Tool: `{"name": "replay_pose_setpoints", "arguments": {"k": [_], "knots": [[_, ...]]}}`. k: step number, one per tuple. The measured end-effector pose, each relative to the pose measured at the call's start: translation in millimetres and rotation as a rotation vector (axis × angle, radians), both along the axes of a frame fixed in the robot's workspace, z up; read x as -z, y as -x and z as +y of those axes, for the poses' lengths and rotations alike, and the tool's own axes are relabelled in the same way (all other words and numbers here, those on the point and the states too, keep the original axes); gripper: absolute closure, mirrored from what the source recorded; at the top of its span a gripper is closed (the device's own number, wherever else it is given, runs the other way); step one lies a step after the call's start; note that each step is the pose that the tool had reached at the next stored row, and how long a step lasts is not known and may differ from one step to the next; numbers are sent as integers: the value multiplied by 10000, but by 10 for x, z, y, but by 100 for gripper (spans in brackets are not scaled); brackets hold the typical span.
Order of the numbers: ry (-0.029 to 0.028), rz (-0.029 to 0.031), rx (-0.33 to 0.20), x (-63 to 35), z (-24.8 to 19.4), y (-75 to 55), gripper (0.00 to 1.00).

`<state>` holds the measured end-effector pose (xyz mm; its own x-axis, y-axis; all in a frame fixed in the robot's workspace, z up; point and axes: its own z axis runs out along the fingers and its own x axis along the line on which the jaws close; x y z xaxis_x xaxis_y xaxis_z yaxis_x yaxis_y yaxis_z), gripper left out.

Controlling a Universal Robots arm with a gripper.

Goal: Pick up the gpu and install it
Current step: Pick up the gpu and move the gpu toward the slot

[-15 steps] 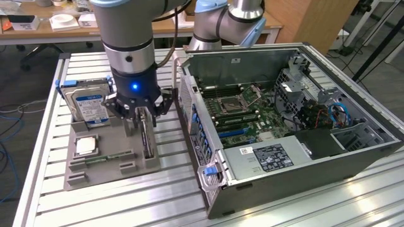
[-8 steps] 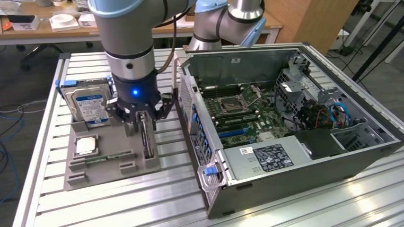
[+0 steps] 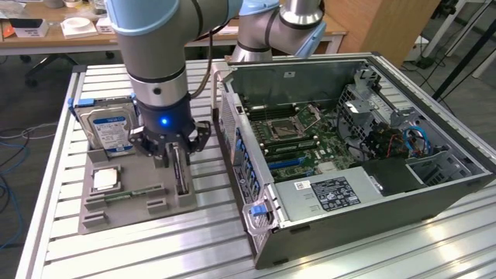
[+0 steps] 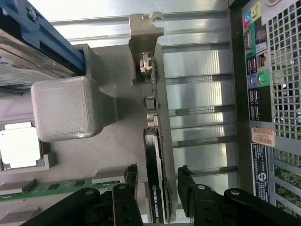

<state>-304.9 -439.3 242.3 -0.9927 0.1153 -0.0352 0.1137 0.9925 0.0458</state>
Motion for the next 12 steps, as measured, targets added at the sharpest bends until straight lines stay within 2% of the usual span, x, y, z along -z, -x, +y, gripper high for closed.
{"name": "replay_pose_setpoints", "arguments": {"k": [5, 9, 12], "knots": [[0, 1, 11, 87, 14, 5, 53], [0, 7, 8, 94, 30, 4, 53], [1, 8, 10, 94, 68, 4, 53]]}}
